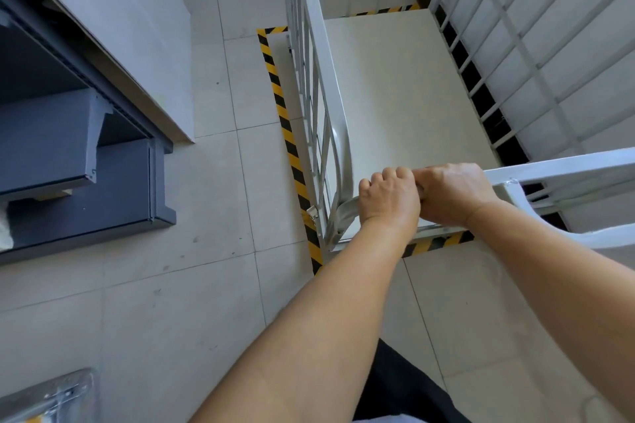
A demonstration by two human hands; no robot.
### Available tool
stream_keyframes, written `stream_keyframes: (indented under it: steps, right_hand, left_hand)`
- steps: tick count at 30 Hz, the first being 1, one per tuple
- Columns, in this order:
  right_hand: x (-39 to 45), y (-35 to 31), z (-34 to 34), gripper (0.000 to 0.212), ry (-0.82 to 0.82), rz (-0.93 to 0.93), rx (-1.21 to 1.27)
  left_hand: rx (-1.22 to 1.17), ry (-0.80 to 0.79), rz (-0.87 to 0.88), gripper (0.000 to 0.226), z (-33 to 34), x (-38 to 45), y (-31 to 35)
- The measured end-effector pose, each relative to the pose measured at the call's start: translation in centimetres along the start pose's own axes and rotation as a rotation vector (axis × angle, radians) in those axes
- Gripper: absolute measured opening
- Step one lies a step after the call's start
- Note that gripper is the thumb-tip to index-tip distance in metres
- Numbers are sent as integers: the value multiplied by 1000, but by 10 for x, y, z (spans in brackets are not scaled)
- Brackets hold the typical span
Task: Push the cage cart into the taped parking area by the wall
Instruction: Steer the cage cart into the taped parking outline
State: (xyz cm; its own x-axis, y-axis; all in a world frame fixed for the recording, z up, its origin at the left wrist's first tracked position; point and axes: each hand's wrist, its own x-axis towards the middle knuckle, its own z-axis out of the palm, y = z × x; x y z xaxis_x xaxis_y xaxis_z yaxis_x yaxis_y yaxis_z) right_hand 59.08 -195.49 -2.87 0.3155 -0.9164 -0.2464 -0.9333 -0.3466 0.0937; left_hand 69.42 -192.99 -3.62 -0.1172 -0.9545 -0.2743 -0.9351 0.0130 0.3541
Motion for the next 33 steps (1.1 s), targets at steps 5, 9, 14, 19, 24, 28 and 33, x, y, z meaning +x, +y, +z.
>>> stream_keyframes:
  steps: [5, 9, 14, 19, 24, 28, 33]
  right_hand:
    - [-3, -7, 2, 21, 82, -4, 117]
    - [-3, -34, -4, 27, 25, 87, 133]
    - [4, -82, -14, 53, -40, 278, 402]
    - [15, -119, -14, 48, -24, 418, 388]
    - [23, -121, -11, 51, -87, 479, 243]
    - [31, -113, -11, 53, -133, 420, 125]
    - [41, -105, -15, 62, -189, 414, 112]
  left_hand:
    - [118, 19, 141, 37, -10, -2, -12]
    - [312, -8, 309, 50, -33, 1, -40]
    - [442, -130, 497, 66, -60, 14, -87]
    - [581, -130, 627, 69, -74, 27, -111]
    - [665, -74, 654, 61, -86, 55, -114]
    - [661, -58, 712, 35, -85, 71, -105]
    - [687, -128, 762, 26, -80, 78, -100]
